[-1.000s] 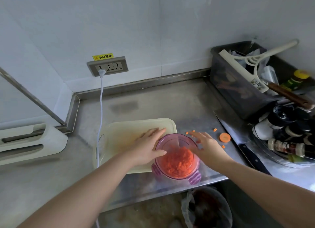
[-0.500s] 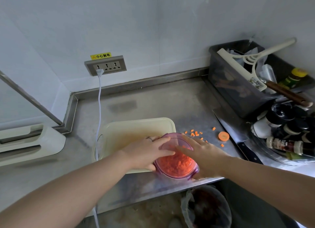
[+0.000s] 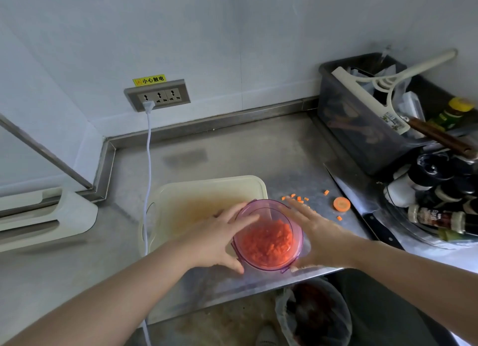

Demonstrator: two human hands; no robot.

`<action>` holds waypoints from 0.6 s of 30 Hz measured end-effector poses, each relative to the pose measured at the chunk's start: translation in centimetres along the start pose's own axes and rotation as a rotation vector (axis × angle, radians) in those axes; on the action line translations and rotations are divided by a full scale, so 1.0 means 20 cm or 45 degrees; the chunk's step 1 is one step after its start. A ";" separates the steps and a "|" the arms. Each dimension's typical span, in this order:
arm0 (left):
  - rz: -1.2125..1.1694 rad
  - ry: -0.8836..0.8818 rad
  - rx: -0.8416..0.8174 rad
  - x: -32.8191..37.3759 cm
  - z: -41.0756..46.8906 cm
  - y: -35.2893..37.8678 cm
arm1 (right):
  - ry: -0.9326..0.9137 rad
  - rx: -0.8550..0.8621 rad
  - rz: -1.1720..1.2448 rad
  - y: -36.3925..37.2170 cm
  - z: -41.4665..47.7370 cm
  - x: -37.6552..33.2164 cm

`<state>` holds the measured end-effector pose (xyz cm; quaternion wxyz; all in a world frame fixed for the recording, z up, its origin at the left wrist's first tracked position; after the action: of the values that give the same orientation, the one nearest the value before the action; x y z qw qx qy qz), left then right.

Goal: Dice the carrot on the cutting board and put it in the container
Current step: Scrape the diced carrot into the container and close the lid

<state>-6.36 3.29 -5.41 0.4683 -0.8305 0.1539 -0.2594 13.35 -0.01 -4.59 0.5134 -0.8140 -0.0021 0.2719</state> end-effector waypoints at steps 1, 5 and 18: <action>-0.203 -0.107 -0.001 -0.03 -0.02 0.01 | 0.100 0.054 0.132 0.00 -0.01 0.04; -0.728 -0.439 0.060 -0.10 -0.03 0.04 | 0.489 0.128 0.717 0.06 -0.01 0.14; -1.333 -0.405 0.397 -0.08 0.40 -0.30 | 0.534 0.652 1.132 -0.34 0.30 0.32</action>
<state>-3.06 12.77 -4.23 0.4116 -0.7459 -0.3910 -0.3483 17.99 10.01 -3.58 0.5202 -0.6222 0.5101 0.2863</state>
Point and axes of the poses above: each hand's wrist, its own z-axis towards the middle knuckle, its own y-axis out of the palm, x = y × z, the point moved 6 cm from there along z, towards the middle knuckle, and after that the axes turned 6 degrees about -y, right-handed, at the moved point
